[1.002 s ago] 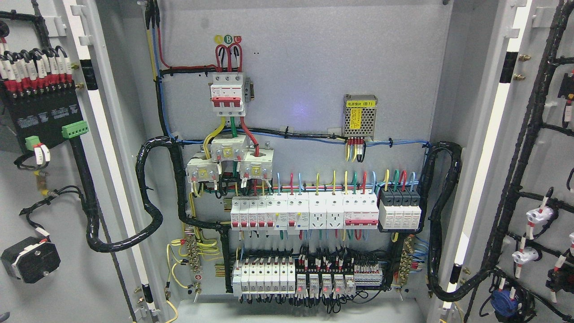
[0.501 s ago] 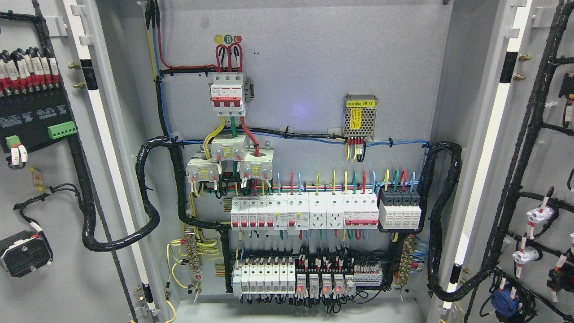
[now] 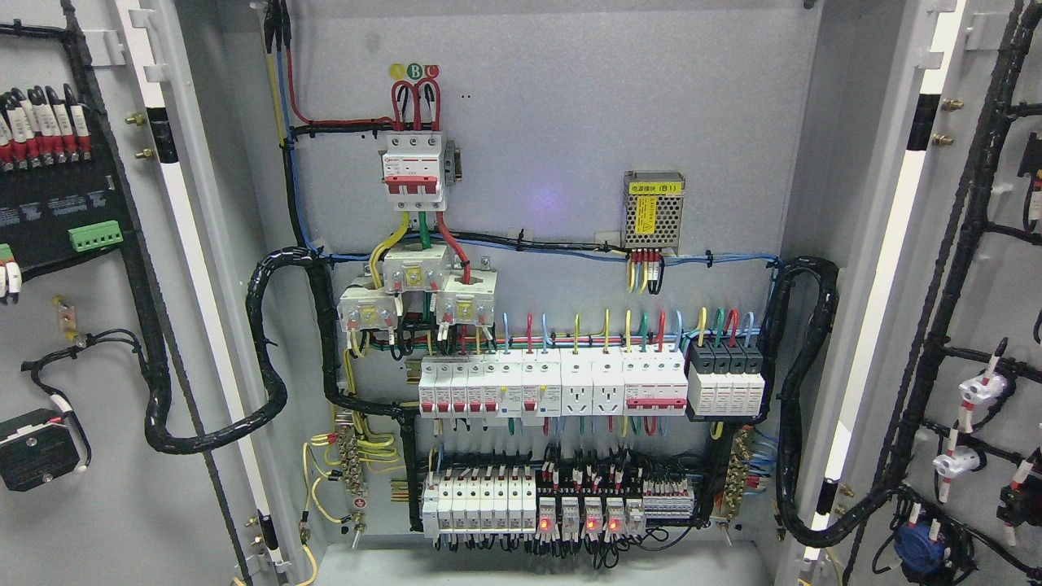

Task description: Open door with both hands

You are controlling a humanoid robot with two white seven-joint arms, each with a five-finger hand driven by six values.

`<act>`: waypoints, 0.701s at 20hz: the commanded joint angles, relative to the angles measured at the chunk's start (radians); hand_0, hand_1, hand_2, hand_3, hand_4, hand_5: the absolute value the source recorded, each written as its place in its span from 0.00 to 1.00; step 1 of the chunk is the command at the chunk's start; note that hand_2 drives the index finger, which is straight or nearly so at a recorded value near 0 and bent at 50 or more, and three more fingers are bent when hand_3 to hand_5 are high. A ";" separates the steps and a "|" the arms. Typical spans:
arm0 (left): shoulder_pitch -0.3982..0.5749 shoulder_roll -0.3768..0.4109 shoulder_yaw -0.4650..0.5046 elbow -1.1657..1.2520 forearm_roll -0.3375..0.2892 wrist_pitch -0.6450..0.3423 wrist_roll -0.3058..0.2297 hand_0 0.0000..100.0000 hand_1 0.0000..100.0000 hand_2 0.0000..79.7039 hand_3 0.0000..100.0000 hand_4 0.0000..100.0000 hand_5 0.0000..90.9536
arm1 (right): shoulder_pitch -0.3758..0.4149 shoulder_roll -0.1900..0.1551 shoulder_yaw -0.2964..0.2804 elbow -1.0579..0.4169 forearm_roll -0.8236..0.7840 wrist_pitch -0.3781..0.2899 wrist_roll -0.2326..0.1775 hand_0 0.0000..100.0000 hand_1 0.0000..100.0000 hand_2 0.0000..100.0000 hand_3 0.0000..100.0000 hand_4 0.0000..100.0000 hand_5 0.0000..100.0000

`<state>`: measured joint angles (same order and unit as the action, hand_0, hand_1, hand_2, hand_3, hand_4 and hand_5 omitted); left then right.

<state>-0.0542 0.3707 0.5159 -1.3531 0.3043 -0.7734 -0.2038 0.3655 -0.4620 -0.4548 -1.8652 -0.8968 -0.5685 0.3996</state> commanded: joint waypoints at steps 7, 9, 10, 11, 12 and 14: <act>-0.131 0.046 -0.042 0.259 -0.047 -0.376 -0.006 0.12 0.56 0.00 0.00 0.00 0.00 | 0.021 0.006 -0.015 -0.029 -0.002 -0.002 0.004 0.10 0.13 0.00 0.00 0.00 0.00; -0.139 0.056 -0.042 0.269 -0.047 -0.376 -0.006 0.12 0.56 0.00 0.00 0.00 0.00 | 0.032 0.008 -0.009 -0.063 -0.002 -0.007 0.005 0.10 0.13 0.00 0.00 0.00 0.00; -0.144 0.062 -0.042 0.270 -0.047 -0.376 -0.006 0.12 0.56 0.00 0.00 0.00 0.00 | 0.038 0.008 -0.004 -0.081 -0.002 -0.013 0.005 0.10 0.13 0.00 0.00 0.00 0.00; -0.147 0.065 -0.042 0.272 -0.047 -0.376 -0.006 0.12 0.56 0.00 0.00 0.00 0.00 | 0.046 0.008 -0.002 -0.097 -0.002 -0.019 0.005 0.10 0.13 0.00 0.00 0.00 0.00; -0.150 0.068 -0.042 0.279 -0.047 -0.376 -0.006 0.12 0.56 0.00 0.00 0.00 0.00 | 0.056 0.006 0.001 -0.113 -0.002 -0.024 0.005 0.10 0.13 0.00 0.00 0.00 0.00; -0.157 0.068 -0.042 0.290 -0.047 -0.376 -0.006 0.12 0.56 0.00 0.00 0.00 0.00 | 0.075 0.003 0.004 -0.137 -0.001 -0.028 0.005 0.10 0.13 0.00 0.00 0.00 0.00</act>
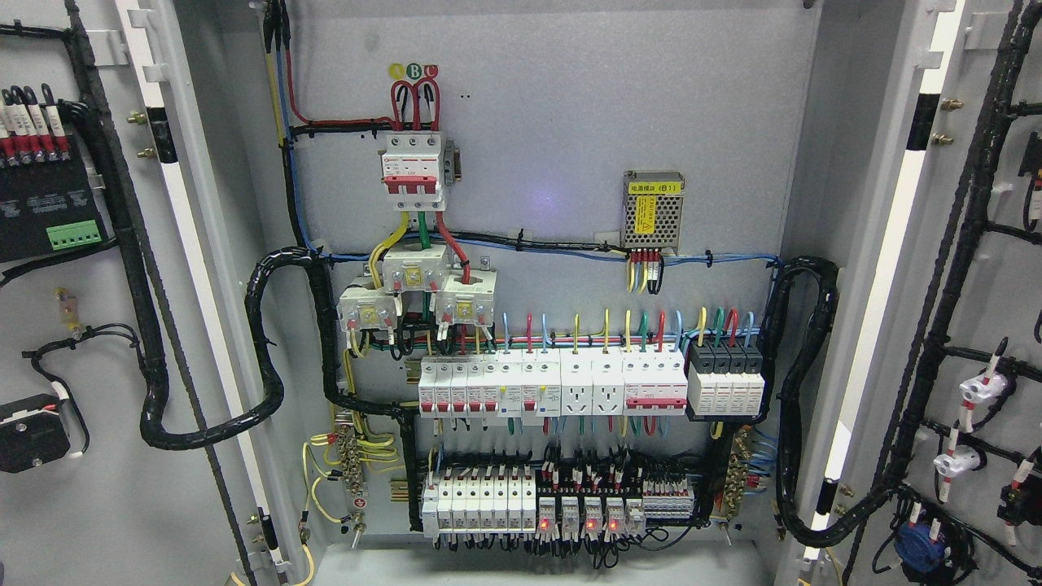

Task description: Open door with both hands

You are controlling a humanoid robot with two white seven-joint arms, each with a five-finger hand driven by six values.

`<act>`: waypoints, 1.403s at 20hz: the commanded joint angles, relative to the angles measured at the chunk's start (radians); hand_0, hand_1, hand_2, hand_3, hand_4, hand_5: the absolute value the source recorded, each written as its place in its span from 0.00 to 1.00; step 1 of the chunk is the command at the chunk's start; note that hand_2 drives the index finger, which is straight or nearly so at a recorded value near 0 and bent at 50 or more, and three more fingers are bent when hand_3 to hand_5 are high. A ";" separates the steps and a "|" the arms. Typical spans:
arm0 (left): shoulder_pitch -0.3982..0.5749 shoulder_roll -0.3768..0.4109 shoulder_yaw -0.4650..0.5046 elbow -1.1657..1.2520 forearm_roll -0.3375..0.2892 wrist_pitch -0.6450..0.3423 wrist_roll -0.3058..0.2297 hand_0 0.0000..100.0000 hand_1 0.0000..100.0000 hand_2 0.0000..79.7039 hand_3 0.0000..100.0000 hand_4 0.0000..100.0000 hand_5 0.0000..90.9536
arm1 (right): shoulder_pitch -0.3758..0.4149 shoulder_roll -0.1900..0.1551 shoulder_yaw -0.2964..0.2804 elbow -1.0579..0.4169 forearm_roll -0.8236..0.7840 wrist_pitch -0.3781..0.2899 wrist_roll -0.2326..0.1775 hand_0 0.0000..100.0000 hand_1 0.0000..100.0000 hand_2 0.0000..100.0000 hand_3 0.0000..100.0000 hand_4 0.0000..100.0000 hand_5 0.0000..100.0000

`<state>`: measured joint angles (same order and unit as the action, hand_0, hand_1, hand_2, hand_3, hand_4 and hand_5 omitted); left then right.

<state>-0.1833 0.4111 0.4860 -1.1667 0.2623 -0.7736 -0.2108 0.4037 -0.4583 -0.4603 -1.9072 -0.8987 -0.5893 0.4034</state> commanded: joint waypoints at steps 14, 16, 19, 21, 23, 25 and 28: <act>-0.056 0.046 -0.010 0.154 -0.005 -0.377 0.001 0.12 0.56 0.00 0.00 0.00 0.00 | 0.063 -0.010 0.233 -0.151 0.017 -0.009 0.006 0.10 0.13 0.00 0.00 0.00 0.00; -0.056 0.046 -0.010 0.154 -0.005 -0.375 0.001 0.12 0.56 0.00 0.00 0.00 0.00 | 0.079 -0.031 0.310 -0.148 0.021 -0.009 0.008 0.10 0.13 0.00 0.00 0.00 0.00; -0.056 0.046 -0.010 0.153 -0.005 -0.377 0.001 0.12 0.56 0.00 0.00 0.00 0.00 | 0.086 -0.023 0.428 -0.138 0.055 -0.007 0.008 0.10 0.13 0.00 0.00 0.00 0.00; -0.054 0.046 -0.010 0.147 -0.003 -0.377 0.001 0.12 0.56 0.00 0.00 0.00 0.00 | 0.087 0.001 0.503 -0.099 0.145 -0.007 0.008 0.10 0.13 0.00 0.00 0.00 0.00; -0.053 0.046 -0.014 0.134 -0.002 -0.380 0.001 0.12 0.56 0.00 0.00 0.00 0.00 | 0.092 0.056 0.560 -0.021 0.237 -0.009 0.006 0.10 0.13 0.00 0.00 0.00 0.00; -0.045 0.041 -0.015 0.113 0.002 -0.388 0.001 0.12 0.56 0.00 0.00 0.00 0.00 | 0.096 0.090 0.578 0.039 0.264 -0.009 0.008 0.10 0.13 0.00 0.00 0.00 0.00; 0.023 0.015 -0.026 -0.008 0.005 -0.388 0.004 0.12 0.56 0.00 0.00 0.00 0.00 | 0.115 0.099 0.629 0.097 0.267 -0.009 0.008 0.10 0.13 0.00 0.00 0.00 0.00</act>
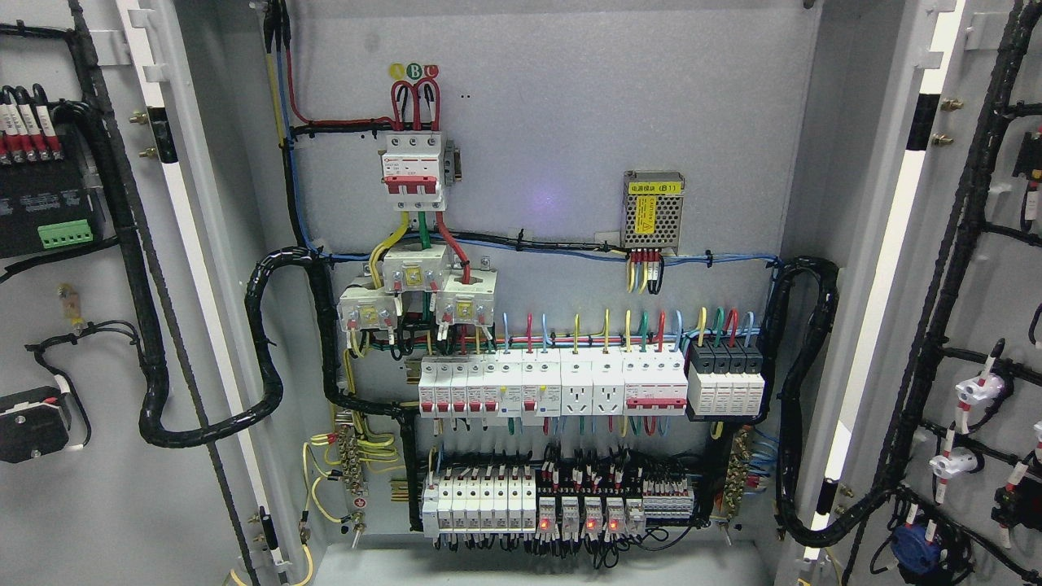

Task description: Open door with both hands

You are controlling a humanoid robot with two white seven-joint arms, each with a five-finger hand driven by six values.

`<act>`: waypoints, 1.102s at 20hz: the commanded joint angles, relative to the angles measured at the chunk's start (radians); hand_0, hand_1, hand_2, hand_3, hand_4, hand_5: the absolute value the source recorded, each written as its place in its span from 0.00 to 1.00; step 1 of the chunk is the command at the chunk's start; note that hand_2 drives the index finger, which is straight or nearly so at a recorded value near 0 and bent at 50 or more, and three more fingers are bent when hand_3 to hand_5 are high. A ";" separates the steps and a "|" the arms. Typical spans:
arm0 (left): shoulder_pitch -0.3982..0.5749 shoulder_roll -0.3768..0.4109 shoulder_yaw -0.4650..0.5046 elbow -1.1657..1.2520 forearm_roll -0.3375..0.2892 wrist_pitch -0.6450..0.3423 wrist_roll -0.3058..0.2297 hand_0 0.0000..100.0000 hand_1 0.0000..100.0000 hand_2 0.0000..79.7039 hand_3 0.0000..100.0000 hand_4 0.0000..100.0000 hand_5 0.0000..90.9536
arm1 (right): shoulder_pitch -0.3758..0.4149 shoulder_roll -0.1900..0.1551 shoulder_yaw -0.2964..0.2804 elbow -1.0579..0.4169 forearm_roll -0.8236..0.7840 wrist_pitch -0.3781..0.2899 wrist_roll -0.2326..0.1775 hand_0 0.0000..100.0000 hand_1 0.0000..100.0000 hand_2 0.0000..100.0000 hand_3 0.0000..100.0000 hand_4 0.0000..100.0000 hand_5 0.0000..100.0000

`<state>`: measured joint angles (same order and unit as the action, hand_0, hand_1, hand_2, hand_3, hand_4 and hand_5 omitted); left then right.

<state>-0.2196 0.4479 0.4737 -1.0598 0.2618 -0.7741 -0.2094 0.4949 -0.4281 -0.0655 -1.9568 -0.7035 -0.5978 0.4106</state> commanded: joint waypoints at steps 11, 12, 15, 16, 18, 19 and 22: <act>0.344 -0.216 -0.395 -0.348 -0.082 -0.402 0.002 0.12 0.56 0.00 0.00 0.00 0.00 | 0.034 0.072 0.263 0.301 0.072 -0.002 0.000 0.10 0.13 0.00 0.00 0.00 0.00; 0.374 -0.245 -0.417 -0.342 -0.108 -0.402 0.002 0.12 0.56 0.00 0.00 0.00 0.00 | 0.034 0.072 0.265 0.324 0.071 -0.002 0.000 0.10 0.13 0.00 0.00 0.00 0.00; 0.443 -0.323 -0.474 -0.249 -0.188 -0.402 0.001 0.12 0.56 0.00 0.00 0.00 0.00 | 0.033 0.083 0.277 0.415 0.073 -0.002 0.000 0.10 0.13 0.00 0.00 0.00 0.00; 0.456 -0.342 -0.487 -0.199 -0.209 -0.402 0.002 0.12 0.56 0.00 0.00 0.00 0.00 | 0.031 0.094 0.280 0.458 0.073 -0.002 0.000 0.10 0.13 0.00 0.00 0.00 0.00; 0.476 -0.367 -0.501 -0.114 -0.228 -0.402 0.001 0.12 0.56 0.00 0.00 0.00 0.00 | 0.025 0.118 0.291 0.550 0.075 -0.002 0.000 0.10 0.13 0.00 0.00 0.00 0.00; 0.480 -0.373 -0.503 -0.068 -0.234 -0.402 0.001 0.12 0.56 0.00 0.00 0.00 0.00 | 0.019 0.132 0.292 0.609 0.075 0.001 -0.001 0.10 0.13 0.00 0.00 0.00 0.00; 0.479 -0.387 -0.518 0.085 -0.242 -0.401 0.001 0.12 0.56 0.00 0.00 0.00 0.00 | -0.016 0.198 0.286 0.790 0.078 0.000 0.000 0.10 0.13 0.00 0.00 0.00 0.00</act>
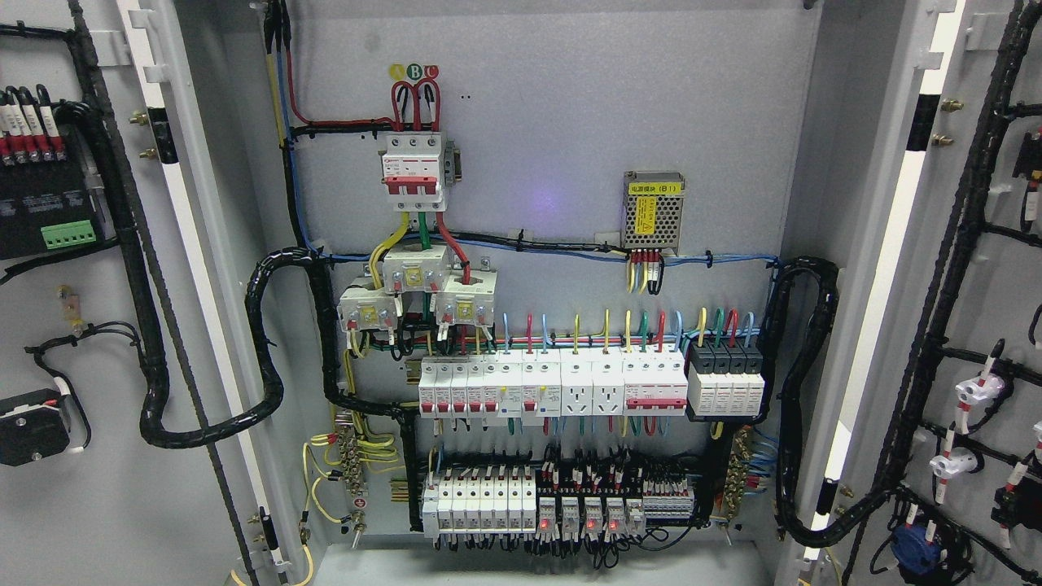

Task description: Open door with both hands

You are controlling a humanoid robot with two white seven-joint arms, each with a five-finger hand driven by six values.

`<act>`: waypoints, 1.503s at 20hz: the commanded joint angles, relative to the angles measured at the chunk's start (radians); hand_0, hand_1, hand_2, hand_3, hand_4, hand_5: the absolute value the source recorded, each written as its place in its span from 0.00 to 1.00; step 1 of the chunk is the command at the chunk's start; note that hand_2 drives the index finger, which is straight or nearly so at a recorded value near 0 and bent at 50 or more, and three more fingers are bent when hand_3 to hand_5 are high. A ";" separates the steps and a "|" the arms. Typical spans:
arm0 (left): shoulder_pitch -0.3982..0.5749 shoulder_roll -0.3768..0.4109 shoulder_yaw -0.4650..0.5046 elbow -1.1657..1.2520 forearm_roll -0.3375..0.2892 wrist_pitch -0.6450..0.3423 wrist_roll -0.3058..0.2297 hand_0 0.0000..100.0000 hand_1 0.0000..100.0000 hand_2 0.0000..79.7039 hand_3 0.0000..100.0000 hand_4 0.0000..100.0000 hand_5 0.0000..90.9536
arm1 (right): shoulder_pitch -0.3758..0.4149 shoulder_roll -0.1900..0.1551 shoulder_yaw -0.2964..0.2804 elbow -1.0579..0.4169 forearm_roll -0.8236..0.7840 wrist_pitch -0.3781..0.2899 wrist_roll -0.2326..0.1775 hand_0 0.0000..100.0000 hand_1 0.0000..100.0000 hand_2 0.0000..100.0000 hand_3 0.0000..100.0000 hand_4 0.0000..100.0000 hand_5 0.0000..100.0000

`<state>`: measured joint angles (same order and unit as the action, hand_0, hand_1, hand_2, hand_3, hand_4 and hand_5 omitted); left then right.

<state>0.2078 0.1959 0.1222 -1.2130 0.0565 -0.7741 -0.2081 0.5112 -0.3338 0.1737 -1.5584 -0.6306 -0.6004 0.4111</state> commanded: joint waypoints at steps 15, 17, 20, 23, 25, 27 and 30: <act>-0.143 -0.177 -0.116 1.142 -0.018 -0.274 0.003 0.12 0.56 0.00 0.00 0.00 0.00 | -0.322 0.282 0.036 1.357 0.109 0.083 -0.008 0.10 0.13 0.00 0.00 0.00 0.00; -0.142 -0.187 -0.115 1.144 -0.018 -0.150 0.004 0.12 0.56 0.00 0.00 0.00 0.00 | -0.336 0.288 0.033 1.412 0.115 0.166 -0.008 0.10 0.13 0.00 0.00 0.00 0.00; -0.142 -0.194 -0.118 1.144 -0.020 0.080 0.003 0.12 0.56 0.00 0.00 0.00 0.00 | -0.341 0.309 0.023 1.452 0.115 0.278 -0.011 0.10 0.13 0.00 0.00 0.00 0.00; -0.142 -0.210 -0.118 1.142 -0.020 0.244 -0.001 0.12 0.56 0.00 0.00 0.00 0.00 | -0.339 0.312 -0.013 1.460 0.152 0.387 -0.024 0.10 0.13 0.00 0.00 0.00 0.00; -0.142 -0.219 -0.116 1.142 -0.018 0.311 0.001 0.12 0.56 0.00 0.00 0.00 0.00 | -0.338 0.311 -0.014 1.459 0.231 0.412 -0.069 0.10 0.13 0.00 0.00 0.00 0.00; -0.142 -0.224 -0.116 1.142 -0.018 0.407 0.006 0.12 0.56 0.00 0.00 0.00 0.00 | -0.338 0.308 -0.016 1.456 0.307 0.415 -0.142 0.10 0.13 0.00 0.00 0.00 0.00; -0.142 -0.237 -0.118 1.141 -0.020 0.583 0.010 0.12 0.56 0.00 0.00 0.00 0.00 | -0.338 0.312 -0.016 1.451 0.380 0.453 -0.215 0.10 0.13 0.00 0.00 0.00 0.00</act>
<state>0.0687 0.0133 0.0071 -0.1943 0.0357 -0.3293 -0.2061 0.1810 -0.0462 0.1778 -0.2924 -0.3766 -0.1823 0.2555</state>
